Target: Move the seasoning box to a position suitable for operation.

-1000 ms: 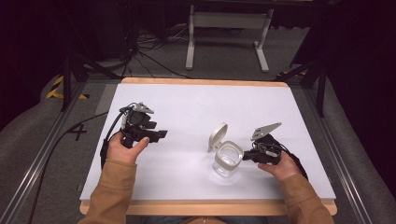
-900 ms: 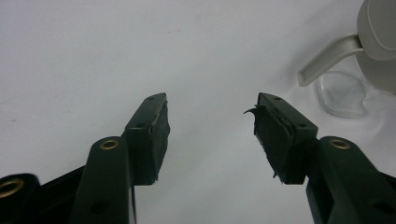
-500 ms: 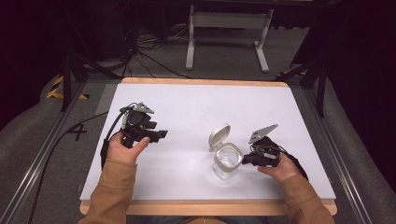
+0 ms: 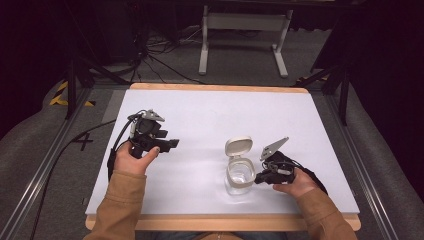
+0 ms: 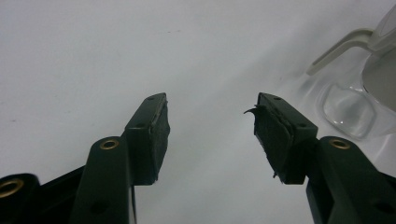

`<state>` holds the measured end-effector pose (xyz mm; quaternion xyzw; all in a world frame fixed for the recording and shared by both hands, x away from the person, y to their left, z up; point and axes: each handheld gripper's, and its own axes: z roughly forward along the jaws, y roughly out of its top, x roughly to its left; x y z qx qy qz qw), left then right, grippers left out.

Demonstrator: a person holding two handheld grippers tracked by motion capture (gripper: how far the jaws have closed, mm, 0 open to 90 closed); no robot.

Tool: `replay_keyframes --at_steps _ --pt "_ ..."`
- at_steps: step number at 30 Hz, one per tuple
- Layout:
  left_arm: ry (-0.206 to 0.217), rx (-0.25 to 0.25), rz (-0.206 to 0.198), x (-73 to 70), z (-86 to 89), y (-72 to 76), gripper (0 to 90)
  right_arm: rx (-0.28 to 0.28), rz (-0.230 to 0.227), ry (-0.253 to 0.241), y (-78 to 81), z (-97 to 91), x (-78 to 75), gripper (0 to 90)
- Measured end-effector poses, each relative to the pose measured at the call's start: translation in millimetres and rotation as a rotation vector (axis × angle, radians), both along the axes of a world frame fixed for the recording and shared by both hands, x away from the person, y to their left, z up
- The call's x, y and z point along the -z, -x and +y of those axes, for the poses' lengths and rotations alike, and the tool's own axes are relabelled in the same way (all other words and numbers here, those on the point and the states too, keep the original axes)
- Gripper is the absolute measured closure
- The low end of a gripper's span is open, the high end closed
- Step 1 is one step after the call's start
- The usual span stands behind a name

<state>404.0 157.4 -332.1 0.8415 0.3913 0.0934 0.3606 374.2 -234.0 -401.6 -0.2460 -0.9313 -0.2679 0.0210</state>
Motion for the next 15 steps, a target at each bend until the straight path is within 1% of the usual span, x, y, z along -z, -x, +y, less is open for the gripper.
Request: replay_keyframes --at_steps 1,2,4,5,8,10,11,13,14,15 --pt "0.001 -0.001 0.000 0.0 -0.1 0.1 45.1 0.004 0.006 0.005 1.1 1.3 0.2 89.7" --pt "0.002 0.001 0.000 -0.1 -0.3 0.1 45.1 -0.006 0.004 0.004 1.1 2.2 0.7 89.7" --pt "0.004 0.000 0.001 0.0 -0.4 0.2 45.1 -0.013 0.012 0.010 2.8 5.0 1.2 89.7" --pt "0.004 0.000 0.001 0.0 -0.5 0.2 45.1 -0.027 0.014 0.009 2.9 5.9 1.5 89.7" --pt "0.002 -0.001 -0.001 0.0 0.0 0.2 45.1 -0.034 0.024 0.011 4.4 8.7 1.9 89.6" --pt "0.008 -0.003 -0.004 0.0 0.3 0.3 45.1 -0.043 0.021 0.021 5.6 11.5 2.3 89.7" --pt "0.008 0.001 -0.006 0.0 0.7 0.0 45.1 -0.053 0.023 0.016 5.8 12.5 2.6 89.6" --pt "0.004 0.002 -0.007 0.0 0.8 -0.5 45.1 -0.052 0.017 0.024 6.4 14.1 3.1 89.6" --pt "0.004 0.002 -0.007 0.1 0.6 -0.6 45.1 -0.051 0.023 0.024 7.0 14.6 3.1 89.6" --pt "0.010 -0.001 -0.005 0.2 -0.1 -0.6 45.1 -0.050 0.022 0.027 7.1 14.8 3.1 89.6"
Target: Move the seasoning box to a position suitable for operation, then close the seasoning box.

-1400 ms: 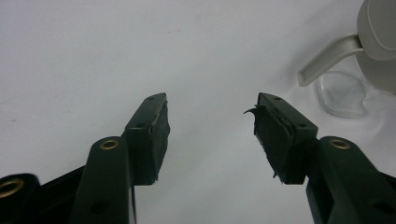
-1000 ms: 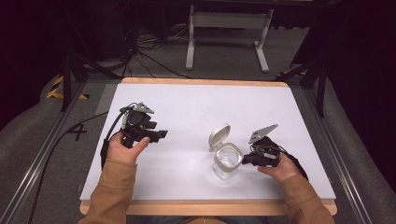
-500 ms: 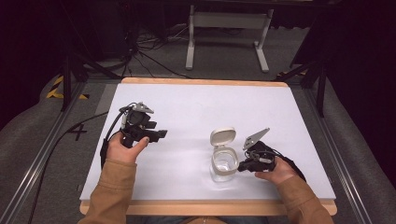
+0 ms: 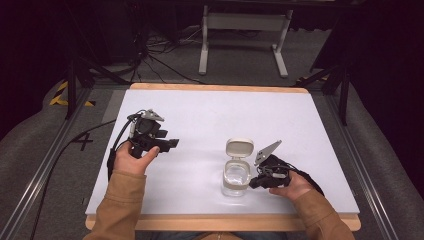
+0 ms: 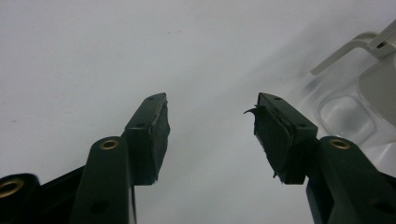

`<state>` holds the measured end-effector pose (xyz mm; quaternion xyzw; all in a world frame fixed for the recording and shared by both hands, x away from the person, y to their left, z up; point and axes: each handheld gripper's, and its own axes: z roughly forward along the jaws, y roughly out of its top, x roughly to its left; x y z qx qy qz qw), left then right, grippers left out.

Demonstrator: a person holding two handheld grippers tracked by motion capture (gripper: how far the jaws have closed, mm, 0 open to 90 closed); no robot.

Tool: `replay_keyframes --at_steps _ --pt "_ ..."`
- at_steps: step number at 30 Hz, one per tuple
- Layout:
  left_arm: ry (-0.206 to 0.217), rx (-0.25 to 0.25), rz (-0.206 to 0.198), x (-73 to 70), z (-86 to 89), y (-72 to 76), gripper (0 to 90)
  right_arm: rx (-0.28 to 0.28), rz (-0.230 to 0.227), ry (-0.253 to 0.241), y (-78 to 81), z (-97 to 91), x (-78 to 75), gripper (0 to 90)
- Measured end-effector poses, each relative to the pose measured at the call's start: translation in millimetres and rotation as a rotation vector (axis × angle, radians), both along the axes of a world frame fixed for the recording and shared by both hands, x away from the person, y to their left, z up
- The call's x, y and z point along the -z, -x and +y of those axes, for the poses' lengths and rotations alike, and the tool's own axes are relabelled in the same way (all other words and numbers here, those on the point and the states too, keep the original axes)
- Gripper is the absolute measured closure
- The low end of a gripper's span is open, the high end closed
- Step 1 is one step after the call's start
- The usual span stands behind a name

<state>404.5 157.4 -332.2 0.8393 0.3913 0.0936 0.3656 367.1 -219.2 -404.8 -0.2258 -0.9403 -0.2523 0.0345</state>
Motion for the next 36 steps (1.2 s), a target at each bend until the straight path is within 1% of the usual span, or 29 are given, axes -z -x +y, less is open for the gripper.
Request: replay_keyframes --at_steps 2,3,5,6,7,8,10,11,14,16,18,19,22,23,25,26,27,30,32,33,34,35,36 --pt "-0.008 0.007 0.004 -1.1 -0.3 -0.4 45.1 0.002 0.000 0.000 0.2 -0.1 0.2 89.5" --pt "-0.014 0.014 0.001 -1.7 -0.2 -0.9 45.1 -0.001 -0.010 -0.002 0.1 -0.5 0.2 89.5" --pt "0.002 0.012 0.002 -1.3 -1.4 -1.6 45.1 0.012 -0.022 -0.001 0.4 -3.2 -3.2 89.6" --pt "0.005 0.012 0.001 -1.2 -1.8 -2.4 45.1 0.018 -0.036 -0.009 -0.3 -6.5 -6.2 89.6" --pt "0.005 0.012 0.001 -1.2 -1.8 -2.4 45.1 0.018 -0.036 -0.009 -0.3 -6.5 -6.2 89.6" --pt "0.006 0.012 0.001 -1.1 -2.2 -3.1 45.1 0.036 -0.045 -0.015 -0.1 -9.4 -9.6 89.6" --pt "0.003 0.014 0.007 -1.2 -4.0 -4.4 45.2 0.074 -0.081 -0.033 -0.7 -16.2 -16.9 89.6" --pt "0.000 0.015 0.004 -0.5 -5.2 -4.6 45.1 0.099 -0.108 -0.050 -1.0 -20.5 -21.7 89.6" --pt "-0.005 0.019 0.007 0.1 -7.3 -4.3 45.1 0.171 -0.166 -0.102 -1.4 -31.2 -34.4 89.6" --pt "-0.008 0.022 0.003 0.0 -7.7 -4.4 45.1 0.206 -0.194 -0.135 -1.4 -36.5 -40.7 89.6" --pt "-0.012 0.022 0.009 -0.5 -8.0 -4.1 45.1 0.228 -0.214 -0.164 -1.0 -40.0 -44.9 89.6" --pt "-0.012 0.024 0.006 -0.1 -8.2 -4.1 45.1 0.234 -0.226 -0.175 -1.1 -41.4 -46.2 89.6" --pt "-0.012 0.022 0.003 0.5 -7.9 -4.0 45.2 0.261 -0.240 -0.200 -1.8 -45.2 -50.9 89.6" --pt "-0.012 0.022 0.003 0.5 -7.9 -4.0 45.2 0.261 -0.240 -0.200 -1.8 -45.2 -50.9 89.6" --pt "-0.013 0.018 0.011 0.8 -6.7 -3.5 45.2 0.279 -0.251 -0.235 -3.2 -47.9 -54.3 89.6" --pt "-0.012 0.019 0.009 1.0 -5.9 -3.3 45.1 0.285 -0.253 -0.243 -3.7 -48.5 -55.2 89.6" --pt "-0.006 0.009 0.009 1.4 -5.5 -2.4 45.1 0.289 -0.255 -0.256 -4.4 -49.3 -56.3 89.6" --pt "-0.007 0.006 0.004 0.7 -2.6 -0.1 45.2 0.292 -0.270 -0.277 -6.0 -49.5 -58.0 89.6" --pt "-0.010 0.005 0.004 0.9 -1.6 0.9 45.2 0.290 -0.266 -0.279 -6.7 -49.8 -58.6 89.6" --pt "-0.010 0.002 0.007 0.9 -1.1 1.6 45.2 0.288 -0.272 -0.284 -8.2 -49.8 -58.9 89.6" --pt "-0.017 0.001 0.006 0.3 -0.2 2.1 45.2 0.292 -0.266 -0.292 -8.5 -49.5 -59.6 89.6" --pt "-0.012 -0.006 0.011 0.2 0.1 3.1 45.2 0.291 -0.272 -0.298 -9.6 -49.5 -60.0 89.6" --pt "-0.012 -0.002 0.005 0.4 0.8 3.4 45.2 0.293 -0.271 -0.304 -9.9 -49.2 -60.5 89.5"
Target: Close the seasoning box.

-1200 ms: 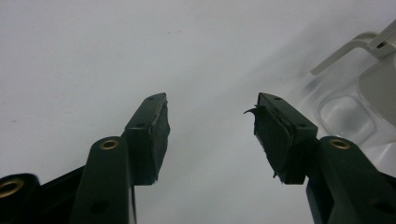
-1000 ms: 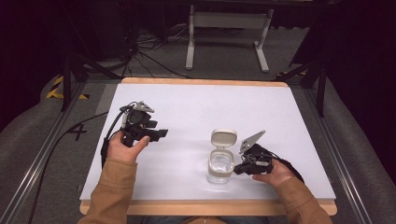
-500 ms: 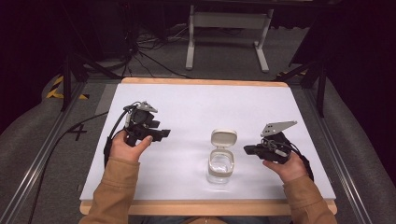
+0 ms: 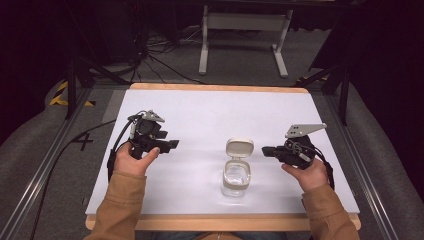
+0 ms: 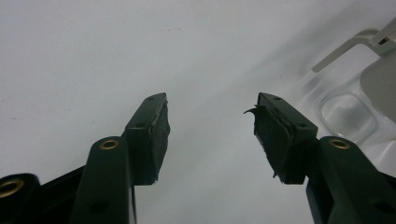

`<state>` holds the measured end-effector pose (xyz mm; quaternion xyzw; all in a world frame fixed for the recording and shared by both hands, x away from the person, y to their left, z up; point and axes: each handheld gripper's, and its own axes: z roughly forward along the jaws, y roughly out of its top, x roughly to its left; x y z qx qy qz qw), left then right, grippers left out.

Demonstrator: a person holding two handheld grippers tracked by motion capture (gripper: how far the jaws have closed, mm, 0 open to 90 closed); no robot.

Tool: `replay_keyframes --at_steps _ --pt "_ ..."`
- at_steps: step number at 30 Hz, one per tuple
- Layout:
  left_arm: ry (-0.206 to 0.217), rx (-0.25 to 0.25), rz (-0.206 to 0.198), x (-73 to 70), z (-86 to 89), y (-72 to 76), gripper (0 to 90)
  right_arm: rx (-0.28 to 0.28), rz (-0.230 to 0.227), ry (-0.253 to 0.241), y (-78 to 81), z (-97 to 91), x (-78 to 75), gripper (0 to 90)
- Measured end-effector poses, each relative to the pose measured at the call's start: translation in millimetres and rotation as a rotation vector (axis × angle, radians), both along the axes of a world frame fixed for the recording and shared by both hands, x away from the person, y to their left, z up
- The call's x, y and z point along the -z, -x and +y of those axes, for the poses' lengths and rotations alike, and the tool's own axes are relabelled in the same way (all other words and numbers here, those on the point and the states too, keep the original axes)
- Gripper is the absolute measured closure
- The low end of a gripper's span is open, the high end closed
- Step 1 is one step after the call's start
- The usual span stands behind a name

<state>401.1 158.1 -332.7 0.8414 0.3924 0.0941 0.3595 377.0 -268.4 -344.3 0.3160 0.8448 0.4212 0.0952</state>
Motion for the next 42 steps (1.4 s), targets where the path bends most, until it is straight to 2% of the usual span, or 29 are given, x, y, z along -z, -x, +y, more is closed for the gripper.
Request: replay_keyframes --at_steps 6,17,18,21,24,42 --pt "-0.003 -0.011 -0.001 0.6 4.7 5.7 45.1 -0.012 -0.024 -0.018 -4.0 2.7 -2.1 89.4" --pt "-0.007 -0.028 0.007 2.5 17.6 17.5 44.9 -0.046 -0.016 -0.028 -17.7 14.5 -0.5 89.4" --pt "-0.017 -0.027 -0.003 2.3 21.5 19.2 45.0 -0.056 -0.017 -0.030 -19.6 17.2 -1.1 89.4" --pt "-0.004 -0.047 0.008 2.6 25.2 22.6 45.0 -0.068 -0.019 -0.030 -21.6 21.6 -1.9 89.3" --pt "-0.009 -0.048 -0.001 2.3 27.9 23.1 44.9 -0.074 -0.020 -0.027 -22.8 24.1 -1.6 88.9" --pt "-0.007 -0.050 0.006 2.4 26.4 23.2 44.6 -0.100 -0.032 -0.021 -19.7 30.6 -2.8 88.3"
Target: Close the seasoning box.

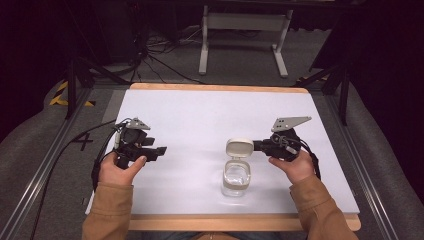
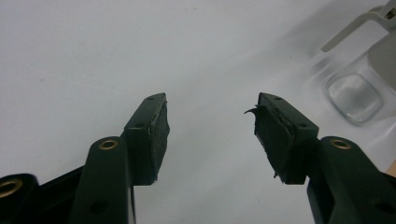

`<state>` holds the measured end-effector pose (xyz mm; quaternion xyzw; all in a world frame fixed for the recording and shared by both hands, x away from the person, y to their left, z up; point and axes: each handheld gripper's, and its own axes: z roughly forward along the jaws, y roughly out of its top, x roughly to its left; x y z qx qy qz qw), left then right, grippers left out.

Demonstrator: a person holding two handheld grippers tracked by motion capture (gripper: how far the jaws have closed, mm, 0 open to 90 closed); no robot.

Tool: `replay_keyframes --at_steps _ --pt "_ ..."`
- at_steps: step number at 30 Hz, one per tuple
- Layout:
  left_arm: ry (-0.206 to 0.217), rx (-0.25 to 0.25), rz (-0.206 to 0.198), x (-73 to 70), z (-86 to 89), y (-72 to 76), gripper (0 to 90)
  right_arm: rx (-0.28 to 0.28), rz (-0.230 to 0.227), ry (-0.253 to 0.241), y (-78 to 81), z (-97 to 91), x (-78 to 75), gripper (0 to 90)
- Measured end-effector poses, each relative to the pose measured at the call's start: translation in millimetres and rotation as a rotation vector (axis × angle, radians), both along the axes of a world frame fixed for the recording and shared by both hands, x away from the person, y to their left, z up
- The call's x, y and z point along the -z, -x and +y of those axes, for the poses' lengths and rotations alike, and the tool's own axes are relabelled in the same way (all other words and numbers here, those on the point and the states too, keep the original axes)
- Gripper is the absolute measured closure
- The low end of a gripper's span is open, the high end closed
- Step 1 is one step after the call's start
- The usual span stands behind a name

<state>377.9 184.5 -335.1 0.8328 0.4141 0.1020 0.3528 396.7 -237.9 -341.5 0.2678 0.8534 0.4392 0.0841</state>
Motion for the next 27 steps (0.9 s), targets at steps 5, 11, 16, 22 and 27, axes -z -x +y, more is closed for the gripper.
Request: replay_keyframes --at_steps 5,11,16,22,27 --pt "0.000 0.007 0.002 -0.4 -0.9 0.0 44.5 -0.005 -0.006 -0.002 2.3 -0.7 -1.6 88.7" --pt "0.001 0.004 -0.003 -2.0 -1.1 -0.9 44.5 -0.019 -0.012 0.008 7.8 0.3 -5.1 89.2" --pt "-0.008 0.025 -0.005 -2.5 -4.9 -4.3 44.4 -0.038 -0.015 0.017 12.6 0.9 -6.3 89.2" --pt "0.000 0.032 -0.004 -2.5 -11.3 -7.2 44.4 -0.068 -0.015 0.041 20.7 3.9 -6.9 89.2" --pt "0.003 0.042 -0.008 -3.1 -14.5 -9.1 44.4 -0.073 -0.018 0.055 24.1 4.3 -6.4 89.2"
